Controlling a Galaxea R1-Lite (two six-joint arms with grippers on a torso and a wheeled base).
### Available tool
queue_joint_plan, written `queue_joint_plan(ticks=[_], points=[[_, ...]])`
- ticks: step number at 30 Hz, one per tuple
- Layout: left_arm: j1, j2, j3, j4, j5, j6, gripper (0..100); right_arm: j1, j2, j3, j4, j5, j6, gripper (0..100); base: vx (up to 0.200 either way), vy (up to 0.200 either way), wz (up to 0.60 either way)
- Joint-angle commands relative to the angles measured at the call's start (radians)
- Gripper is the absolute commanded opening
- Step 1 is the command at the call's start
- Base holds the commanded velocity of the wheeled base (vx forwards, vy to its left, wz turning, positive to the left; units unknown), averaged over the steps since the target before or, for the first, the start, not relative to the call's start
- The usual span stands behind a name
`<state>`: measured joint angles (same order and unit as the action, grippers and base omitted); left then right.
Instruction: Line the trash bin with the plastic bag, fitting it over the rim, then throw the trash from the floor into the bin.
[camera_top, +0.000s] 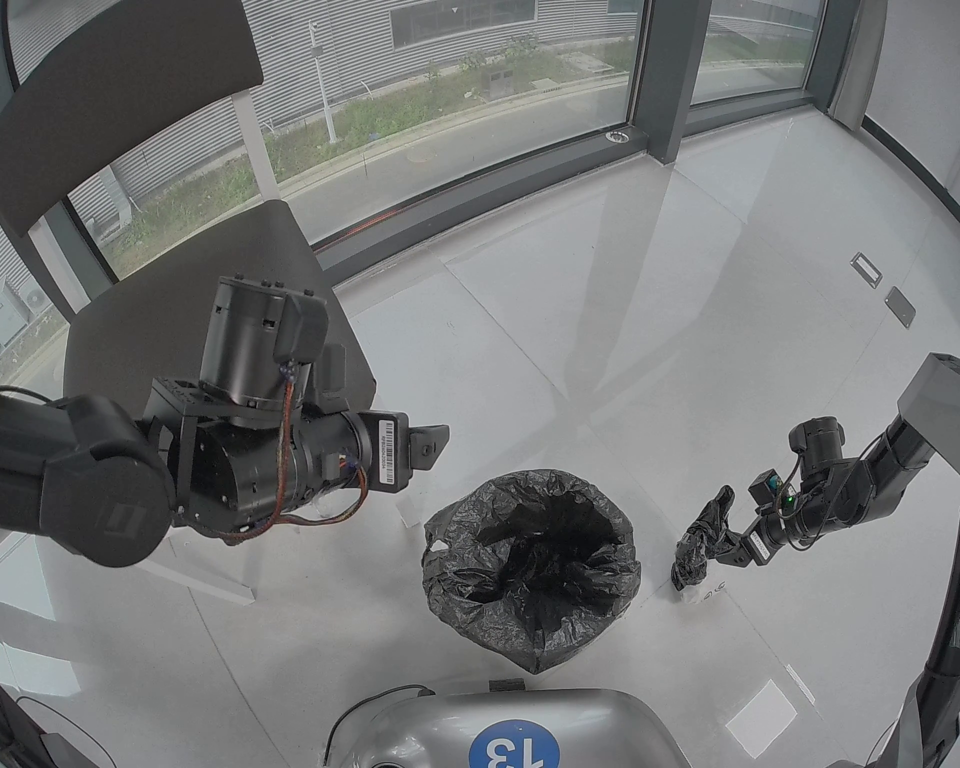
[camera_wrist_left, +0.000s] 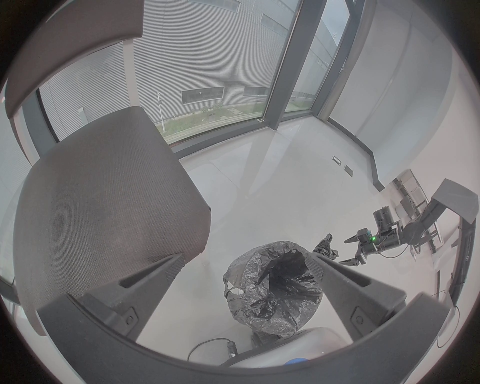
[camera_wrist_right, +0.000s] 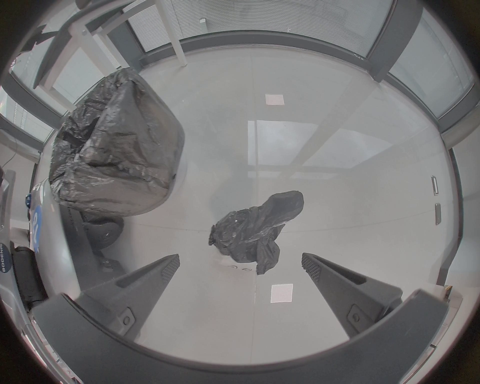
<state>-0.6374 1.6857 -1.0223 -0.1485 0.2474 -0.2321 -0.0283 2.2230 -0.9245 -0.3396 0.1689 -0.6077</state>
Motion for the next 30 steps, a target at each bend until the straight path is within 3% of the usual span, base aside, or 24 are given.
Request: queue_joint_plan(ticks=[1,9,24,25,30], points=[[0.012,-0.003,0.004,0.000,0.001,-0.001,100,-0.016,0.075,-0.045,0.001,0.001,0.000,100,0.000,0.000,0.00],[0.019,-0.003,0.007,-0.135,-0.016,-0.012,100,-0.007,0.208,-0.178,-0.001,0.004,0.055,100,0.000,0.000,0.00],[0.022,-0.024,0.007,-0.171,-0.043,-0.052,100,0.008,0.302,-0.335,0.059,0.006,0.072,100,0.000,0.000,0.00],[0.022,-0.026,0.007,-0.171,-0.043,-0.052,100,0.010,0.302,-0.335,0.060,0.006,0.071,0,0.000,0.000,0.00],[0.024,-0.035,0.008,-0.174,-0.043,-0.052,100,0.021,0.300,-0.340,0.082,0.003,0.071,0,0.000,0.000,0.00]])
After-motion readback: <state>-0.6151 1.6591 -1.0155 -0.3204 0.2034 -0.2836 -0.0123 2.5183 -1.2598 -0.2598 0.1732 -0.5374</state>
